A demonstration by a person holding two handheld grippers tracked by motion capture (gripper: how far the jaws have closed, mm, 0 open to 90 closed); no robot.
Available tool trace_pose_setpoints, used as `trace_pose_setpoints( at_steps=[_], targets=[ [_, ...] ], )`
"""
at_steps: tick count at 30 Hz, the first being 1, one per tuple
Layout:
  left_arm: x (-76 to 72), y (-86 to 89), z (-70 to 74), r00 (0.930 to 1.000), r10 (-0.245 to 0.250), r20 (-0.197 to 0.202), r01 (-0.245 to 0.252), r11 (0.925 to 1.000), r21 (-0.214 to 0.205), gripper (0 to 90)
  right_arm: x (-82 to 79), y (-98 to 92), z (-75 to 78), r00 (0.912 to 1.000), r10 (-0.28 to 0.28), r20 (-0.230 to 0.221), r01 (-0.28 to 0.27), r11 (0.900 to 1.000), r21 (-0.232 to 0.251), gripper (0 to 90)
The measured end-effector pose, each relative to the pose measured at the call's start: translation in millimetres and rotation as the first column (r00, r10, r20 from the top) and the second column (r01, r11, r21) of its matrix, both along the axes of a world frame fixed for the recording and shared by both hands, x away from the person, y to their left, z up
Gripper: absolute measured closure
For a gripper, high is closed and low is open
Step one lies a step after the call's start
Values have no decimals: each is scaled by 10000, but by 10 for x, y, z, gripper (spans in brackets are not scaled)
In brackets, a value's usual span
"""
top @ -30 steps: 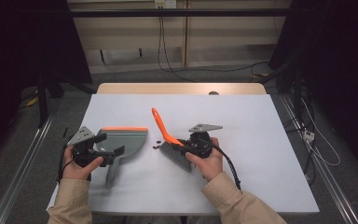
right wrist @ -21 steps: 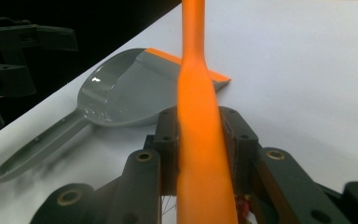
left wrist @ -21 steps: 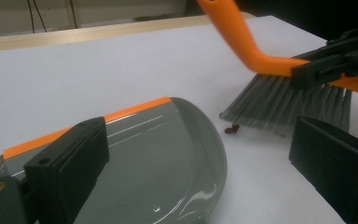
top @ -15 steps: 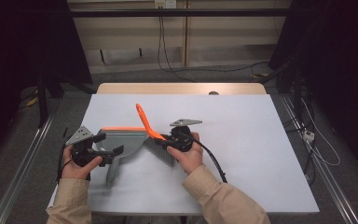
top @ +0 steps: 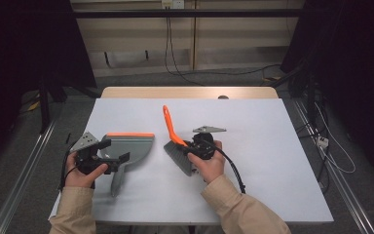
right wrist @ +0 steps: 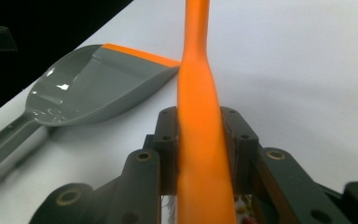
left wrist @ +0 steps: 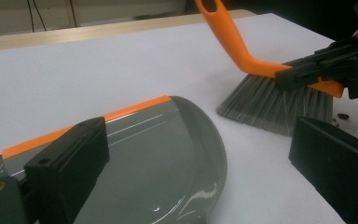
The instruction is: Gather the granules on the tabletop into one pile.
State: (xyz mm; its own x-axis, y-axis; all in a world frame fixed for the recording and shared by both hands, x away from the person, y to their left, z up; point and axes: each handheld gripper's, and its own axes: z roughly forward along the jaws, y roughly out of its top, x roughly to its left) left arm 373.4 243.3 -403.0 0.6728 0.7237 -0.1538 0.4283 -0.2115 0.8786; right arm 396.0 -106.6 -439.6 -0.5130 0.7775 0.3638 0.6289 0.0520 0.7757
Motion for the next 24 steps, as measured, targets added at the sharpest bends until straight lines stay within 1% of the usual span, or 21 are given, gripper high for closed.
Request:
trace_pose_setpoints(
  at_steps=[4, 8, 11, 24],
  targets=[
    [0, -5, 0, 10000, -2, -1, 2, 10000, 11, 46, -30, -92, -1, 9999, -116, 37, 117, 9999, -28, 710],
    [-1, -5, 0, 10000, -8, -5, 8, 10000, 17, 46, -58, -151, 10, 9997, -219, 86, 219, 9997, -113, 710],
    [-1, -6, 0, 10000, -18, -8, 18, 10000, 24, 46, -73, -195, 6, 9996, -281, 72, 282, 9996, -85, 710],
    [-4, -17, 1, 10000, -40, 3, 40, 10000, 49, 46, -124, -343, 13, 9987, -501, 128, 504, 9986, -169, 710]
  ],
)
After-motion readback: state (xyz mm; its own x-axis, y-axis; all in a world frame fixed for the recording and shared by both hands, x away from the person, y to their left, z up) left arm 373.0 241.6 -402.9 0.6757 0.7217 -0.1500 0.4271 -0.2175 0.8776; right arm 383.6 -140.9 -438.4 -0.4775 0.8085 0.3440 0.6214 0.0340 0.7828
